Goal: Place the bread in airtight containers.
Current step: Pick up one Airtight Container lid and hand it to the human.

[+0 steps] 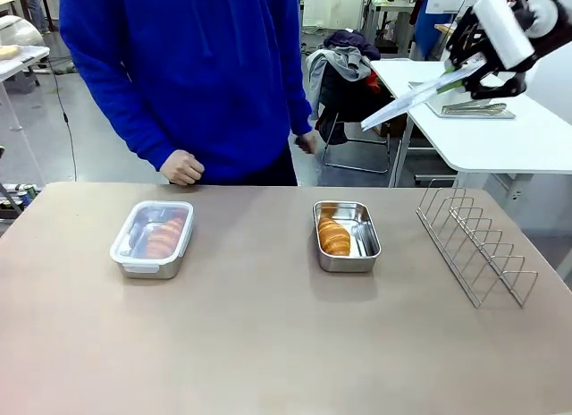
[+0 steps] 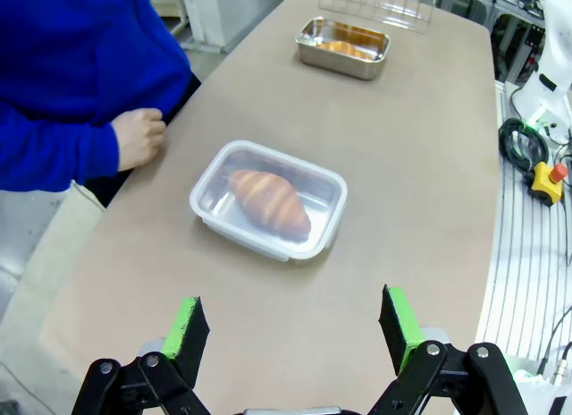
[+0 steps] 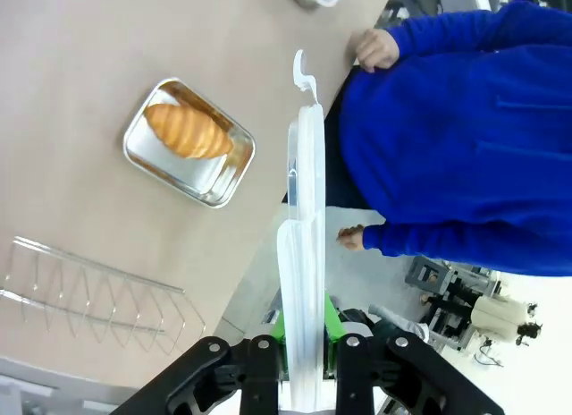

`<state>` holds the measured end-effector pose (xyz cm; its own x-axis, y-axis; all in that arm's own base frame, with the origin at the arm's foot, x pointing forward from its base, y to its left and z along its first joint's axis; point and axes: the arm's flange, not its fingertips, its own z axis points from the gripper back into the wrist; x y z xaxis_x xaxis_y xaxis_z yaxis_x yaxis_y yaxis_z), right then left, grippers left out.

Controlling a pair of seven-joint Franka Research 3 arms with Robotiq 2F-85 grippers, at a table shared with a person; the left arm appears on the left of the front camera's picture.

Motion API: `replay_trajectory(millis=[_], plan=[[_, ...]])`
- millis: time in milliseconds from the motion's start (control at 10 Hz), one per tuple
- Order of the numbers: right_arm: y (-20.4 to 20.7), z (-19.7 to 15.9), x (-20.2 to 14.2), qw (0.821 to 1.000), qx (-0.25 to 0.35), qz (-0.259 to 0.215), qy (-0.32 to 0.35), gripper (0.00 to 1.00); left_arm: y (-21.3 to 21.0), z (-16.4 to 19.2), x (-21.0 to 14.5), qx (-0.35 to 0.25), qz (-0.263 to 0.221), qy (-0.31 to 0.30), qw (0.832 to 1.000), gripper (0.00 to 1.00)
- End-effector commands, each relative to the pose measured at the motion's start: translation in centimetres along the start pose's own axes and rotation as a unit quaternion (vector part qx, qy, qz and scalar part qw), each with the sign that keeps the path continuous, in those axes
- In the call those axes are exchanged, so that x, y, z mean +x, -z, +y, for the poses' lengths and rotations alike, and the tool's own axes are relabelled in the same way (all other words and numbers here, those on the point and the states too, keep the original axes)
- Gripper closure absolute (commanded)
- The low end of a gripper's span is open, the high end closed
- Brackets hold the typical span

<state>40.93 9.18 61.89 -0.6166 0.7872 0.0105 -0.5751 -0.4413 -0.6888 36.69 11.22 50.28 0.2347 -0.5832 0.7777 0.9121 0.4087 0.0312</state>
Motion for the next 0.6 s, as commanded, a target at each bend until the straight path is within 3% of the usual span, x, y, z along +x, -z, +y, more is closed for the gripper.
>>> replay_trajectory(millis=[0, 200, 500], plan=[[1.44, -0.1, -1.25, 0.999, -0.035, -0.015, -0.018, 0.96, 0.05, -0.01, -0.06, 0.0, -0.011, 0.01, 1.0, 0.0], [1.25, -0.48, -1.58, 0.999, -0.002, -0.002, -0.037, 0.96, 0.05, -0.01, -0.06, 0.0, -0.011, 0.01, 1.0, 0.0], [1.55, 0.02, -0.67, 1.0, -0.007, -0.005, -0.009, 0.96, 0.05, -0.01, -0.06, 0.0, -0.011, 0.01, 1.0, 0.0]])
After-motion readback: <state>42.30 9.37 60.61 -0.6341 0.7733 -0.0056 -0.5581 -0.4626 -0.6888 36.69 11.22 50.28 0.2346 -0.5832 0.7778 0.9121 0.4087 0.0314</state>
